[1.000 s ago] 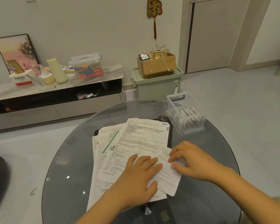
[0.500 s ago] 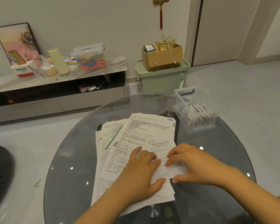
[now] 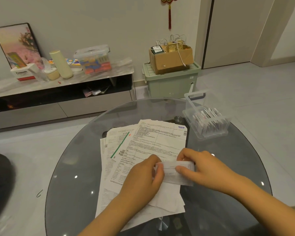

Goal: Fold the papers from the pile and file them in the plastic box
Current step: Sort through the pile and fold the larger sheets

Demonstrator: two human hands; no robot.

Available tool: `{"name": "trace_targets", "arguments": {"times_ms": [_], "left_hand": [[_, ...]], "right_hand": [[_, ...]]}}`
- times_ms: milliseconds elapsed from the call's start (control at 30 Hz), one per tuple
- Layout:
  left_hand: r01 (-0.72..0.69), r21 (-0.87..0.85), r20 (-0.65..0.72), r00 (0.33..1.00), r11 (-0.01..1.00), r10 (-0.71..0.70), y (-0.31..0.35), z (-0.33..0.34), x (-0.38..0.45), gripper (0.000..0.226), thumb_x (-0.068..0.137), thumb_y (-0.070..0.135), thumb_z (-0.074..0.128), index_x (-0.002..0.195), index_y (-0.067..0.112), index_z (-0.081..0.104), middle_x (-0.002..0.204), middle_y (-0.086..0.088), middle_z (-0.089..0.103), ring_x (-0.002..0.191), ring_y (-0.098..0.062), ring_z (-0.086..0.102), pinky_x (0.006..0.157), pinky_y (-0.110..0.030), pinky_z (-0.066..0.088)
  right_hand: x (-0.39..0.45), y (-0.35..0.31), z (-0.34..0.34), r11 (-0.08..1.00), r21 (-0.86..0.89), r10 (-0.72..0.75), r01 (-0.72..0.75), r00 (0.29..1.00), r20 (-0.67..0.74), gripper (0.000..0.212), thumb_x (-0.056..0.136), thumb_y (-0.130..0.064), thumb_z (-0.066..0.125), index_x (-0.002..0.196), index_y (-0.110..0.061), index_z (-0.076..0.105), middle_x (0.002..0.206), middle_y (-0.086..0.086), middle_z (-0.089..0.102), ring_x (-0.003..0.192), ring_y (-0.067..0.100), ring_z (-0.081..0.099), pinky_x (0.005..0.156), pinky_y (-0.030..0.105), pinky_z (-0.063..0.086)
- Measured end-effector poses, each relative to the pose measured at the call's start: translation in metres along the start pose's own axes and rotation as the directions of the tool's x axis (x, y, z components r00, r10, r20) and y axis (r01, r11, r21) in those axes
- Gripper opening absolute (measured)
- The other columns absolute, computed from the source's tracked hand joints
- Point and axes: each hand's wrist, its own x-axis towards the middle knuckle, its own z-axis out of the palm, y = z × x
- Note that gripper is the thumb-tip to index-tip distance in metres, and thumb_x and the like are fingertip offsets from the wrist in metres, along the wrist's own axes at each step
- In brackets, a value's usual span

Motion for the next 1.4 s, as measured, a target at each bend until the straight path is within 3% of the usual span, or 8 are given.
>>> {"name": "trace_targets", "arguments": {"times_ms": [67, 167, 300, 467, 634, 867, 1168, 1401], "left_hand": [[0.055, -0.034, 0.015, 0.998, 0.998, -0.054, -0.001, 0.002, 0.002, 0.006, 0.095, 0.04, 0.044, 0.092, 0.038, 0.04, 0.084, 0.017, 0.054, 0.075, -0.002, 0.053, 0.062, -0.01, 0.037], [0.096, -0.008, 0.125, 0.988, 0.995, -0.094, -0.002, 0.009, 0.005, 0.042, 0.09, 0.043, 0.054, 0.126, 0.037, 0.033, 0.114, 0.021, 0.047, 0.095, -0.002, 0.052, 0.079, -0.005, 0.038], [0.076, 0.08, 0.157, 0.984, 0.994, -0.088, -0.007, 0.016, 0.007, 0.071, 0.087, 0.045, 0.06, 0.143, 0.036, 0.018, 0.141, 0.014, 0.034, 0.116, -0.009, 0.044, 0.103, -0.025, 0.036], [0.078, 0.125, 0.108, 0.99, 0.989, -0.092, -0.012, 0.019, 0.01, 0.069, 0.085, 0.045, 0.062, 0.141, 0.035, 0.023, 0.14, 0.011, 0.028, 0.12, -0.012, 0.039, 0.107, -0.028, 0.033], [-0.037, 0.259, 0.061, 0.998, 0.965, 0.022, -0.01, 0.014, 0.009, 0.035, 0.09, 0.04, 0.056, 0.122, 0.03, 0.046, 0.125, 0.013, 0.038, 0.115, -0.009, 0.034, 0.096, -0.018, 0.022], [-0.139, 0.195, 0.129, 0.985, 0.971, 0.115, -0.004, 0.01, -0.001, 0.048, 0.072, 0.08, 0.029, 0.089, 0.038, 0.044, 0.089, 0.024, 0.042, 0.087, 0.003, 0.035, 0.084, -0.017, 0.025], [-0.104, 0.224, 0.064, 0.994, 0.969, 0.092, 0.0, 0.014, 0.002, 0.053, 0.072, 0.079, 0.033, 0.094, 0.033, 0.047, 0.091, 0.019, 0.053, 0.086, -0.002, 0.047, 0.076, -0.016, 0.035], [0.046, 0.052, 0.009, 0.999, 0.998, -0.046, -0.004, 0.01, 0.01, 0.025, 0.096, 0.042, 0.043, 0.118, 0.031, 0.047, 0.096, 0.02, 0.054, 0.083, 0.003, 0.053, 0.068, -0.003, 0.034]], "right_hand": [[0.003, 0.0, 0.002, 0.999, -0.021, 0.046, -0.046, 0.999, -0.001, 0.021, 0.087, -0.041, 0.057, 0.103, -0.032, 0.047, 0.102, -0.012, 0.062, 0.084, 0.008, 0.059, 0.071, 0.026, 0.051], [0.006, -0.002, 0.005, 0.991, -0.089, 0.099, -0.097, 0.995, 0.019, 0.037, 0.083, -0.04, 0.062, 0.114, -0.032, 0.042, 0.109, -0.006, 0.056, 0.091, 0.01, 0.055, 0.077, 0.026, 0.05], [0.006, -0.004, 0.008, 0.981, -0.144, 0.137, -0.127, 0.989, 0.061, 0.057, 0.081, -0.041, 0.066, 0.128, -0.038, 0.035, 0.116, -0.005, 0.048, 0.106, 0.011, 0.048, 0.086, 0.025, 0.045], [0.006, -0.005, 0.004, 0.988, -0.094, 0.131, -0.123, 0.988, 0.079, 0.03, 0.087, -0.026, 0.062, 0.108, -0.033, 0.043, 0.113, -0.008, 0.048, 0.096, 0.01, 0.048, 0.078, 0.019, 0.043], [0.006, -0.001, -0.004, 0.988, -0.01, 0.157, -0.157, 0.977, 0.146, 0.013, 0.086, -0.024, 0.064, 0.096, -0.028, 0.07, 0.077, -0.023, 0.05, 0.067, -0.001, 0.052, 0.057, 0.007, 0.038], [-0.002, -0.003, -0.01, 0.918, 0.305, 0.15, -0.254, 0.933, 0.326, 0.019, 0.081, -0.02, 0.07, 0.099, -0.023, 0.072, 0.077, -0.006, 0.073, 0.073, 0.017, 0.069, 0.074, 0.024, 0.056], [-0.003, -0.009, -0.008, 0.744, 0.632, 0.127, -0.216, 0.975, 0.183, 0.034, 0.087, 0.003, 0.052, 0.111, -0.019, 0.064, 0.097, 0.007, 0.069, 0.067, 0.0, 0.059, 0.062, 0.012, 0.046], [0.005, 0.003, 0.01, 0.963, 0.258, -0.036, 0.081, 0.985, -0.171, 0.045, 0.081, -0.017, 0.068, 0.107, -0.05, 0.053, 0.112, -0.019, 0.049, 0.103, -0.003, 0.044, 0.077, 0.005, 0.036]]}}
